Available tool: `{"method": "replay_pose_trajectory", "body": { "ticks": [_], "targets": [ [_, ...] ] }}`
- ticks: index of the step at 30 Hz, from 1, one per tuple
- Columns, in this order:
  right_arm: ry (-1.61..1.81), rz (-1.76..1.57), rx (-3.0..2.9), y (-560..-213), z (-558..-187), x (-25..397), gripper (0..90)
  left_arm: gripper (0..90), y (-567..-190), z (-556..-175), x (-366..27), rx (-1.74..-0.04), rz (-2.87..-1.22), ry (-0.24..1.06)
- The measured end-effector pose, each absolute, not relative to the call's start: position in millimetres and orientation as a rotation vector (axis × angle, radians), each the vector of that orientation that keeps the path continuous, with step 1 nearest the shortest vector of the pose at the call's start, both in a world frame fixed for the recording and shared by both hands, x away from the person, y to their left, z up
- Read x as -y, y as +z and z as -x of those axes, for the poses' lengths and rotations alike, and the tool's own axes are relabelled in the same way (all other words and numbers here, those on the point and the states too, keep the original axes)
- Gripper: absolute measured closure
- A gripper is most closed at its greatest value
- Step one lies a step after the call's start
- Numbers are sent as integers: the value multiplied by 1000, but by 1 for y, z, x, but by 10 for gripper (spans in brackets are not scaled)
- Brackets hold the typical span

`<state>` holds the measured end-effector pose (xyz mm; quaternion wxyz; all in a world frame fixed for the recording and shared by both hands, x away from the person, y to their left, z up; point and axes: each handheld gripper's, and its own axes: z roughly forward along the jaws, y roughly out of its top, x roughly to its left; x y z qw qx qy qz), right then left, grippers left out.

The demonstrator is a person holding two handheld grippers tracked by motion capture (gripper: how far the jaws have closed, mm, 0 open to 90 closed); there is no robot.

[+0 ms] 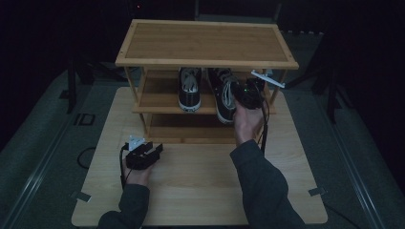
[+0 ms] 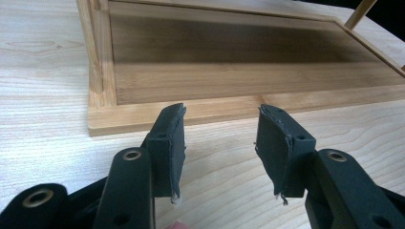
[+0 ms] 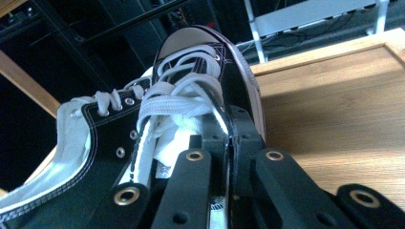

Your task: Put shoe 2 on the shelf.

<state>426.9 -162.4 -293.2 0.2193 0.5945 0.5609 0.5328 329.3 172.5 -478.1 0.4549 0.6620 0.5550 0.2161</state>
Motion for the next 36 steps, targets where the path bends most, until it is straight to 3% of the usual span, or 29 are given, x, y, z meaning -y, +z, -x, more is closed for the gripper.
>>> {"method": "replay_pose_trajectory", "body": {
  "ticks": [36],
  "targets": [
    [1620, -1871, -1331, -299, -451, 144, 819, 533, -478, -330, -172, -1365, -1631, 529]
  ]
}}
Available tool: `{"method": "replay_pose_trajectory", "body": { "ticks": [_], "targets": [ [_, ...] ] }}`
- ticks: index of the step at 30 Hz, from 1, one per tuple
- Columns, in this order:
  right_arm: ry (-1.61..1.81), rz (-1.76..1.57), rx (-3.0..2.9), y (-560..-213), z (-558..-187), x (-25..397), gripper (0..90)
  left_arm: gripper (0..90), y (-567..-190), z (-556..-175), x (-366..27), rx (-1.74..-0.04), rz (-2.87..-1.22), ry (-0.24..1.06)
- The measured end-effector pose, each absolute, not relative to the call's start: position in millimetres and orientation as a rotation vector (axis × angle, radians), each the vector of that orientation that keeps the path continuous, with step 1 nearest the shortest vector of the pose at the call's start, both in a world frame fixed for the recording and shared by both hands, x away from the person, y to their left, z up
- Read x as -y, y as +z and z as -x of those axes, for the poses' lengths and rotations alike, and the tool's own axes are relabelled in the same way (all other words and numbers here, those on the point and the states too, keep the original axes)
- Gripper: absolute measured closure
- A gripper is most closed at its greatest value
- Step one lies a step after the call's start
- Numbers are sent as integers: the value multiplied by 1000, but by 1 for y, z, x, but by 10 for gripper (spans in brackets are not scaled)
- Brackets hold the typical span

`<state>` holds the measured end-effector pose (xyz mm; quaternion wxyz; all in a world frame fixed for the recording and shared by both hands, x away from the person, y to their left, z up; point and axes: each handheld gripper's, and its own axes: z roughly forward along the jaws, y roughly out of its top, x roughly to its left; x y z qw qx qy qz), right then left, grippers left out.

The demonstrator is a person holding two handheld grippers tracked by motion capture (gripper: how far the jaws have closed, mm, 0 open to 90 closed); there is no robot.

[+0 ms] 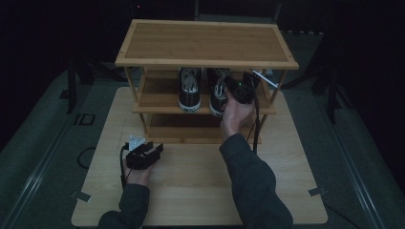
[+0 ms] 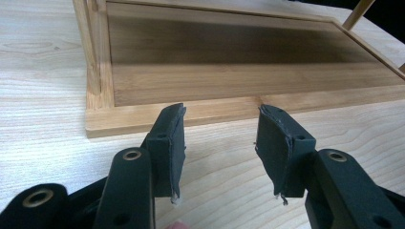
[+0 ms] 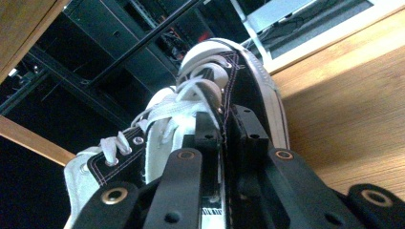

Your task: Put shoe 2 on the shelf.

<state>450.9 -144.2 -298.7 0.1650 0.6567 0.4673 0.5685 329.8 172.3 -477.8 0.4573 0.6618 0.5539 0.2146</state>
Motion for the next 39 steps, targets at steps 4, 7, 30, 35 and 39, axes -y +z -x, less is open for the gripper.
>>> {"method": "replay_pose_trajectory", "body": {
  "ticks": [4, 7, 30, 35, 39],
  "targets": [
    [1626, -1893, -1320, -298, -452, 144, 819, 533, -478, -330, -172, -1366, -1630, 528],
    [1627, -1893, -1328, -299, -453, 144, 818, 533, -478, -330, -172, -1363, -1634, 528],
    [1643, -1903, -1406, -302, -459, 146, 642, 529, -478, -332, -171, -1363, -1639, 527],
    [1738, -1883, -1403, -304, -456, 151, 532, 529, -478, -331, -172, -1365, -1638, 529],
    [1754, -1832, -1409, -303, -453, 154, 493, 528, -478, -331, -171, -1365, -1638, 528]
  ]
}}
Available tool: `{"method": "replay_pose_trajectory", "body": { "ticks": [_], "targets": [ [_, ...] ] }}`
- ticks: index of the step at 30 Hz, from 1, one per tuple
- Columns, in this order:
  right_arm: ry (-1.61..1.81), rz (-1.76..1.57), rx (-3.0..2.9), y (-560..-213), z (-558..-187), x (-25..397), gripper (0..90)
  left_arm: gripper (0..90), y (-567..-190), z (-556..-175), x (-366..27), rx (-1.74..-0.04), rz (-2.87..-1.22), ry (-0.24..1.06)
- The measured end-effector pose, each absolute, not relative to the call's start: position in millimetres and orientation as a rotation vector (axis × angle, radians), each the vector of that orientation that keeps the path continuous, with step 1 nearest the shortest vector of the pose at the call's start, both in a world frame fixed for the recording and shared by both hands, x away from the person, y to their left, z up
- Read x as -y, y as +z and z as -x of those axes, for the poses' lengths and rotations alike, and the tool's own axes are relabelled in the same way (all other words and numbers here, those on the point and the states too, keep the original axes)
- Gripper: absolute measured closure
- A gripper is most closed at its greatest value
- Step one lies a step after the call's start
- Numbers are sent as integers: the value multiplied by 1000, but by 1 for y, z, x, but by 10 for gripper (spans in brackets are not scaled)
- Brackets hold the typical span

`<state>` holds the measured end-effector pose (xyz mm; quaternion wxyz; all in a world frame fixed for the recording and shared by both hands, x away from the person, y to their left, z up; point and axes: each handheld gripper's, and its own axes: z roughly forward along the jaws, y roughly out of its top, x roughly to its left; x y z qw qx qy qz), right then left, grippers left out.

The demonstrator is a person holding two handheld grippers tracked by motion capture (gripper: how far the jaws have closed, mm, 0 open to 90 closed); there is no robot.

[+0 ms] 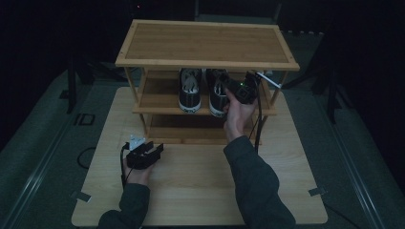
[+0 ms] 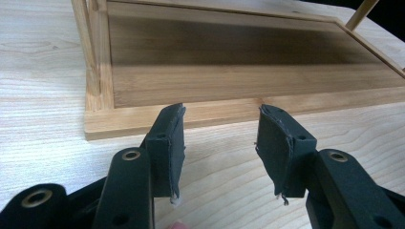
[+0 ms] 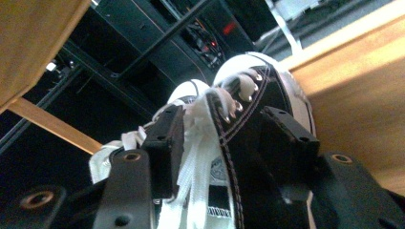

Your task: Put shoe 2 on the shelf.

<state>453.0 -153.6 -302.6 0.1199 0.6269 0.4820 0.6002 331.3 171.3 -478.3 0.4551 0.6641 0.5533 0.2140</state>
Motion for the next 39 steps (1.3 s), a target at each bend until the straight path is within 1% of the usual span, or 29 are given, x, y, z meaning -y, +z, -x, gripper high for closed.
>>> {"method": "replay_pose_trajectory", "body": {
  "ticks": [3, 6, 10, 18, 22, 28, 29, 33, 36, 39],
  "targets": [
    [1795, -1801, -1449, -304, -453, 155, 456, 525, -478, -331, -171, -1364, -1641, 529],
    [1817, -1804, -1418, -304, -452, 157, 442, 525, -478, -331, -171, -1365, -1641, 530],
    [1801, -1806, -1401, -304, -452, 155, 397, 525, -478, -331, -171, -1366, -1641, 531],
    [1800, -1723, -1374, -296, -454, 157, 390, 525, -478, -330, -172, -1364, -1639, 534],
    [1796, -1756, -1377, -296, -452, 158, 400, 524, -479, -331, -171, -1369, -1638, 528],
    [1947, -1733, -1384, -306, -429, 170, 393, 524, -479, -330, -171, -1368, -1641, 530],
    [1946, -1689, -1378, -309, -427, 173, 392, 524, -479, -330, -171, -1369, -1640, 530],
    [1999, -1605, -1416, -315, -406, 183, 386, 523, -479, -330, -171, -1365, -1643, 533],
    [2018, -1526, -1475, -327, -384, 193, 379, 523, -479, -329, -171, -1367, -1643, 533],
    [2004, -1483, -1536, -337, -372, 197, 370, 521, -479, -330, -170, -1366, -1647, 531]
  ]
}}
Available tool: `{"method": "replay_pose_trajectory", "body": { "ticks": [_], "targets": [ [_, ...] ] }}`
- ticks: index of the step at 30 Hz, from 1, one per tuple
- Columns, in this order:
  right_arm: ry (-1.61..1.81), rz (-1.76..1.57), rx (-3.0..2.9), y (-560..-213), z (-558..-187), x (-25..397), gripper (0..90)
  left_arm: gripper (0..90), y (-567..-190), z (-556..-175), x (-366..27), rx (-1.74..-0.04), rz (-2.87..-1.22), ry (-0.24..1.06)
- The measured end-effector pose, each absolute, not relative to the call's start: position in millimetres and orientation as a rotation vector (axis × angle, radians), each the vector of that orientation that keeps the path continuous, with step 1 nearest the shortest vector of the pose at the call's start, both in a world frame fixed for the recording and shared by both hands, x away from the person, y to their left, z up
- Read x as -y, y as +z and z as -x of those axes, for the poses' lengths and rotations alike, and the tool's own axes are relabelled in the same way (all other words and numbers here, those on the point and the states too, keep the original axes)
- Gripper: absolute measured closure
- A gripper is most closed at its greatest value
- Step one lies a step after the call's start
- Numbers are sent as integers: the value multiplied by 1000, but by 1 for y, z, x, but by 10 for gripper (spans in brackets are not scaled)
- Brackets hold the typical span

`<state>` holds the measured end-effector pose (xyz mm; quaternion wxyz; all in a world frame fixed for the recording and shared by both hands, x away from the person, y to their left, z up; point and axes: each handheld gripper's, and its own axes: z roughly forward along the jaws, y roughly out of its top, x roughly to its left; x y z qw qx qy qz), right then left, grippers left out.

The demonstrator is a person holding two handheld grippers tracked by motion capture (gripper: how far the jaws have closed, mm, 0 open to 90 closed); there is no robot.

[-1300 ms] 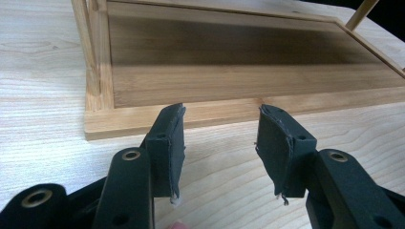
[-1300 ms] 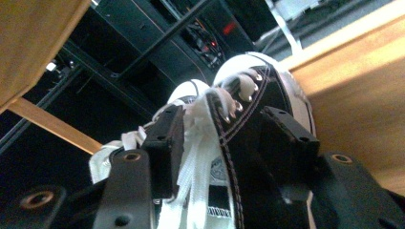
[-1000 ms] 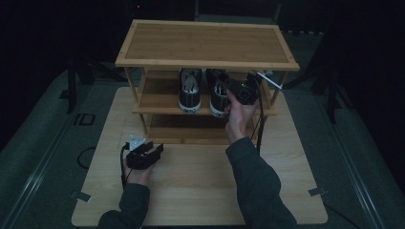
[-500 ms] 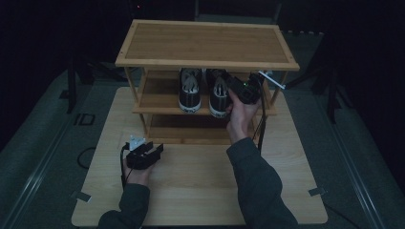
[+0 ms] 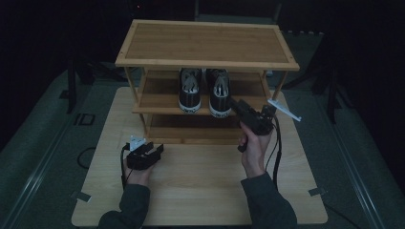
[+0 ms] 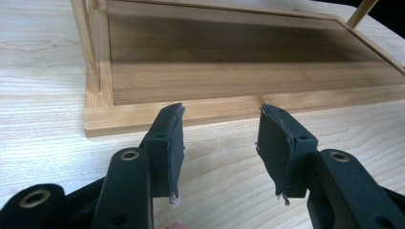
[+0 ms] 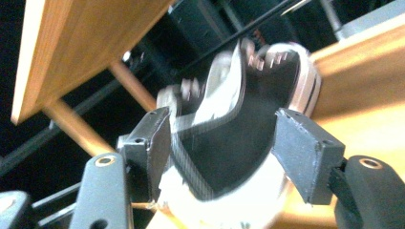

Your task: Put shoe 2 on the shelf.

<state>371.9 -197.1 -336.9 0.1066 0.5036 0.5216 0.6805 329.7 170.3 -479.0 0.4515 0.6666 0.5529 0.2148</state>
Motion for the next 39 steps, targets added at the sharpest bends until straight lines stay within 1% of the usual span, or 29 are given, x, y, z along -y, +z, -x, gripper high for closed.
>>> {"method": "replay_pose_trajectory", "body": {
  "ticks": [3, 9, 10, 15, 17, 24, 32, 34, 39],
  "targets": [
    [1901, -1440, -1631, -352, -365, 196, 370, 521, -479, -329, -170, -1366, -1647, 530],
    [1805, -1424, -1724, -370, -370, 187, 374, 520, -480, -330, -169, -1367, -1646, 529],
    [1810, -1423, -1723, -371, -370, 187, 372, 520, -480, -330, -169, -1367, -1646, 529],
    [1827, -1401, -1728, -371, -370, 184, 432, 520, -480, -330, -168, -1366, -1649, 528],
    [1841, -1397, -1734, -371, -371, 180, 439, 520, -480, -329, -168, -1366, -1653, 528],
    [1849, -1407, -1727, -372, -373, 167, 442, 519, -480, -329, -169, -1369, -1644, 524],
    [1846, -1400, -1740, -371, -378, 168, 449, 519, -480, -329, -167, -1366, -1652, 522],
    [1838, -1391, -1746, -371, -377, 169, 467, 519, -480, -329, -167, -1366, -1652, 522],
    [1780, -1274, -1750, -364, -372, 166, 398, 519, -481, -329, -168, -1367, -1656, 522]
  ]
}}
